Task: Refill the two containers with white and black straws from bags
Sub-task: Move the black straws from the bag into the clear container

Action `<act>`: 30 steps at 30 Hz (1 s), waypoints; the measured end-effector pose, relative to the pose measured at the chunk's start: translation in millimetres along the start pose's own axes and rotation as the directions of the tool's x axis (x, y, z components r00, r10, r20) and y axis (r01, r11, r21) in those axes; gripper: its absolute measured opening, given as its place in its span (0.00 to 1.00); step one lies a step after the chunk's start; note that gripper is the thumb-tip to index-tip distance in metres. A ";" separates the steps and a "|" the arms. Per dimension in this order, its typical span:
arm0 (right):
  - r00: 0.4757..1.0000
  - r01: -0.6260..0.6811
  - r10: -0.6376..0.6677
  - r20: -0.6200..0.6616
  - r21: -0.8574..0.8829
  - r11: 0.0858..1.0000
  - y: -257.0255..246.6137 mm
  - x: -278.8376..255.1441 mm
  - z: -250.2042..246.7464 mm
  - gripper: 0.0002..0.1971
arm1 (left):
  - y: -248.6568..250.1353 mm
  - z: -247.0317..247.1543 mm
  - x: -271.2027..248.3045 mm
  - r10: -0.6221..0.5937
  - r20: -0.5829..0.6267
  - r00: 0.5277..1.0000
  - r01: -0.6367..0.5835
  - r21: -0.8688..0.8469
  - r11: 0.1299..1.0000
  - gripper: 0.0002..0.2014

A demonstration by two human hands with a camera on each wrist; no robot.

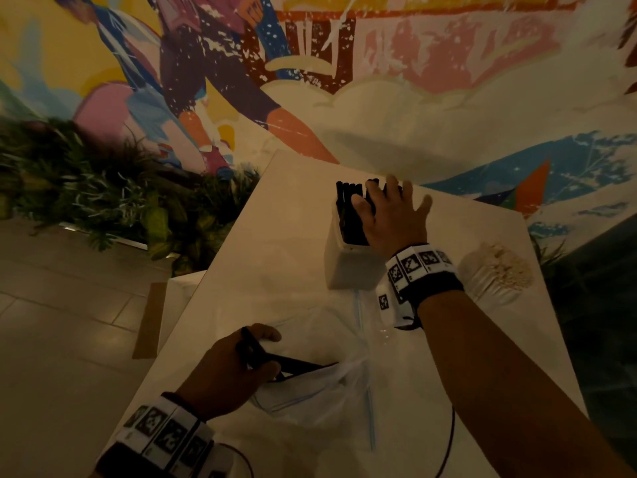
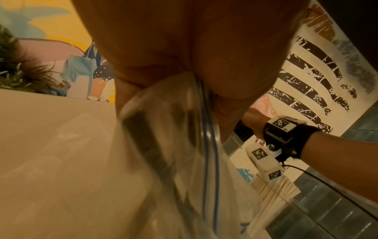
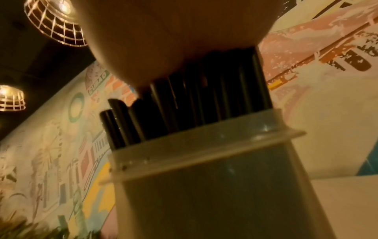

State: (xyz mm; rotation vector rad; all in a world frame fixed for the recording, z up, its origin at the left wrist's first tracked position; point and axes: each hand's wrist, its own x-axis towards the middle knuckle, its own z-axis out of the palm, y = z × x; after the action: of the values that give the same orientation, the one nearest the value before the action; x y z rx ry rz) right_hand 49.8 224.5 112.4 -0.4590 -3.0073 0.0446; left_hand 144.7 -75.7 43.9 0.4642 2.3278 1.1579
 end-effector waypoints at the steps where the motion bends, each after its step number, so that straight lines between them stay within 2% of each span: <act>1: 0.997 -0.025 0.029 0.065 -0.062 0.998 -2.4 -0.9 -4.2 0.34 | -2.0 0.3 0.0 0.001 -0.002 1.000 -0.001 -0.005 1.000 0.17; 2: 0.995 -0.042 0.048 0.084 -0.074 0.996 -4.4 -3.6 -9.0 0.35 | -2.0 -0.1 -1.0 0.002 -0.008 1.000 -0.002 -0.011 1.000 0.19; 3: 0.999 -0.046 0.048 0.023 -0.046 0.998 -6.5 -7.6 -13.9 0.36 | -1.2 -1.1 -1.9 0.004 -0.012 1.000 -0.004 -0.013 1.000 0.22; 4: 0.991 -0.026 0.030 -0.134 0.033 0.999 -10.9 -15.2 -19.3 0.35 | -0.2 -2.8 -2.7 0.012 -0.016 1.000 -0.012 -0.019 1.000 0.27; 5: 0.943 0.046 0.018 -0.332 0.182 0.982 -16.8 -26.4 -24.3 0.32 | 0.7 -4.6 -3.4 0.020 -0.019 1.000 -0.021 -0.039 0.999 0.33; 6: 0.862 0.181 0.026 -0.506 0.356 0.917 -24.4 -41.5 -27.7 0.27 | 2.0 -6.6 -4.8 0.035 -0.021 0.999 -0.036 -0.059 0.998 0.38; 7: 0.826 0.316 0.033 -0.562 0.511 0.799 -33.9 -60.8 -30.0 0.21 | 3.3 -8.3 -6.6 0.065 -0.036 0.997 -0.067 -0.068 0.995 0.41; 8: 0.867 0.384 -0.025 -0.498 0.635 0.670 -43.9 -83.3 -30.9 0.15 | 3.8 -9.4 -8.1 0.090 -0.050 0.995 -0.093 -0.055 0.994 0.44; 9: 0.924 0.371 -0.149 -0.353 0.725 0.580 -53.4 -104.9 -27.8 0.10 | 4.5 -10.9 -8.9 0.103 -0.055 0.993 -0.106 -0.048 0.993 0.45; 10: 0.943 0.302 -0.292 -0.158 0.772 0.559 -61.7 -124.0 -19.3 0.07 | 3.5 -12.1 -8.9 0.109 -0.057 0.992 -0.112 -0.060 0.992 0.46; 11: 0.913 0.229 -0.406 0.047 0.764 0.603 -68.5 -140.9 -6.7 0.07 | 1.3 -12.2 -8.1 0.117 -0.057 0.992 -0.121 -0.072 0.990 0.47; 12: 0.858 0.184 -0.463 0.223 0.708 0.682 -72.1 -154.6 7.5 0.09 | -0.4 -11.3 -7.4 0.136 -0.061 0.989 -0.141 -0.079 0.987 0.47; 13: 0.813 0.170 -0.470 0.344 0.632 0.756 -74.0 -164.6 19.4 0.14 | -3.4 -9.4 -6.8 0.157 -0.057 0.986 -0.162 -0.097 0.982 0.47; 14: 0.785 0.172 -0.459 0.416 0.565 0.807 -73.9 -171.5 30.0 0.19 | -4.5 -8.1 -6.8 0.170 -0.045 0.984 -0.175 -0.139 0.975 0.47; 16: 0.744 0.169 -0.448 0.495 0.508 0.844 -72.3 -181.4 41.7 0.28 | -5.9 -6.2 -7.4 0.174 -0.015 0.985 -0.173 -0.221 0.960 0.47; 20: 0.695 0.182 -0.421 0.582 0.424 0.887 -71.4 -190.5 50.9 0.41 | -0.2 -0.6 -10.9 0.271 -0.052 0.961 -0.276 -0.176 0.945 0.46; 23: 0.731 0.300 -0.443 0.519 0.339 0.892 -75.4 -193.3 59.2 0.43 | 1.8 4.6 -12.4 0.258 -0.043 0.965 -0.259 -0.293 0.920 0.42; 25: 0.771 0.306 -0.464 0.435 0.387 0.870 -76.9 -196.9 69.4 0.37 | 4.2 7.4 -12.7 0.228 -0.015 0.974 -0.215 -0.394 0.893 0.38; 27: 0.825 0.296 -0.476 0.305 0.486 0.823 -78.0 -201.9 78.3 0.24 | 6.4 7.6 -13.4 0.210 0.002 0.978 -0.190 -0.420 0.887 0.35; 29: 0.867 0.275 -0.446 0.223 0.531 0.801 -76.8 -204.4 83.0 0.13 | 6.3 4.0 -14.3 0.184 0.047 0.982 -0.145 -0.439 0.887 0.38; 30: 0.873 0.261 -0.436 0.220 0.544 0.797 -74.6 -205.2 86.0 0.12 | 5.7 0.6 -15.1 0.161 0.078 0.984 -0.106 -0.470 0.876 0.40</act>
State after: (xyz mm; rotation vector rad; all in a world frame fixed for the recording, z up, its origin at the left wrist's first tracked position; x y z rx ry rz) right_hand 213.7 90.7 10.9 0.1953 -3.1571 0.9423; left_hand 157.8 -79.6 52.4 0.5007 1.8539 1.6517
